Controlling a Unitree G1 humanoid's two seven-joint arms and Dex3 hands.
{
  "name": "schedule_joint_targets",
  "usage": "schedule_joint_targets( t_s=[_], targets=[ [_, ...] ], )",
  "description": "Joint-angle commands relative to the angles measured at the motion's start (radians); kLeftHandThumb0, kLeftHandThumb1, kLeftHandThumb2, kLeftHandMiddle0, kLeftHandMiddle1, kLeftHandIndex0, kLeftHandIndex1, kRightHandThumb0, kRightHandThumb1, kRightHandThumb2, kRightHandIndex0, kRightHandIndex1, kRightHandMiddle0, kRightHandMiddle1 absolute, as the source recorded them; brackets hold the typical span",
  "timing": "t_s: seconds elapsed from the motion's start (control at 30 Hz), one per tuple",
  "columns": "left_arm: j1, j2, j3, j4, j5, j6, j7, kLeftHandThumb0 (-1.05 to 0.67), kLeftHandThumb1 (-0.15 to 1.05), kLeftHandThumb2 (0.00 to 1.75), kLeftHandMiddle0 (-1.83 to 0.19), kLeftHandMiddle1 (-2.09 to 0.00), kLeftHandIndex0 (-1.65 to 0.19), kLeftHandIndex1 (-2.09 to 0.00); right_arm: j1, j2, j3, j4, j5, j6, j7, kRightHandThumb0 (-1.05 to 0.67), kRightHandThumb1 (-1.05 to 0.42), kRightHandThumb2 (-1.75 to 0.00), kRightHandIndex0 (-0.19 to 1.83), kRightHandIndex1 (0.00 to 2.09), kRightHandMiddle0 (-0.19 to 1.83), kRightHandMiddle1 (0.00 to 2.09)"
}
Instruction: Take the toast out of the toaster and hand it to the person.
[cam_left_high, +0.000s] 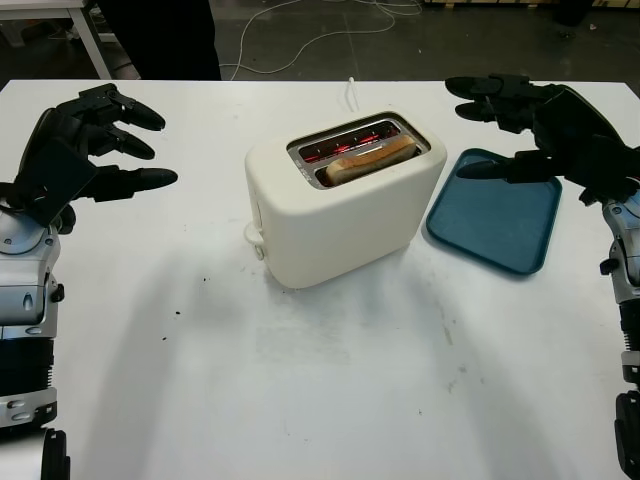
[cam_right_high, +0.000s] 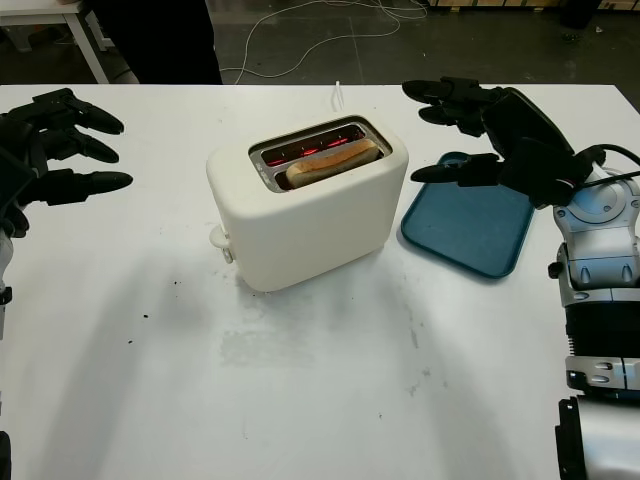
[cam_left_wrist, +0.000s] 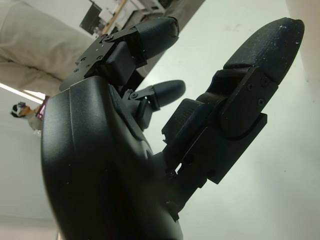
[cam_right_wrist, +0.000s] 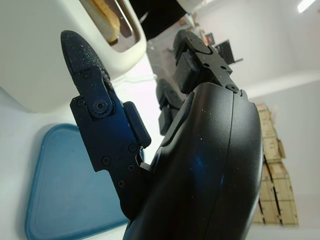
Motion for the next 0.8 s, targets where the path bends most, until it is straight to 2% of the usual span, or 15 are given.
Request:
schedule_joint_targets(
  t_s=[0.0,0.77],
  targets=[
    [0.008,0.004,0.005,-0.009,0.002,0.0,0.009,-1.05,0.57,0.0,-0.48,-1.27,-0.52,-1.11,-0.001,-0.003,-0.003,-0.001,0.003,-0.021,-0.003,-0.62,-0.74,0.0,0.22,0.37,0.41,0.0],
    [0.008,0.002,0.007,-0.01,0.0,0.001,0.011,-1.05,0.56,0.0,-0.48,-1.29,-0.52,-1.12,0.001,0.004,-0.008,-0.008,0.018,-0.006,0.005,-0.6,-0.73,0.0,0.17,0.44,0.4,0.0]
  ],
)
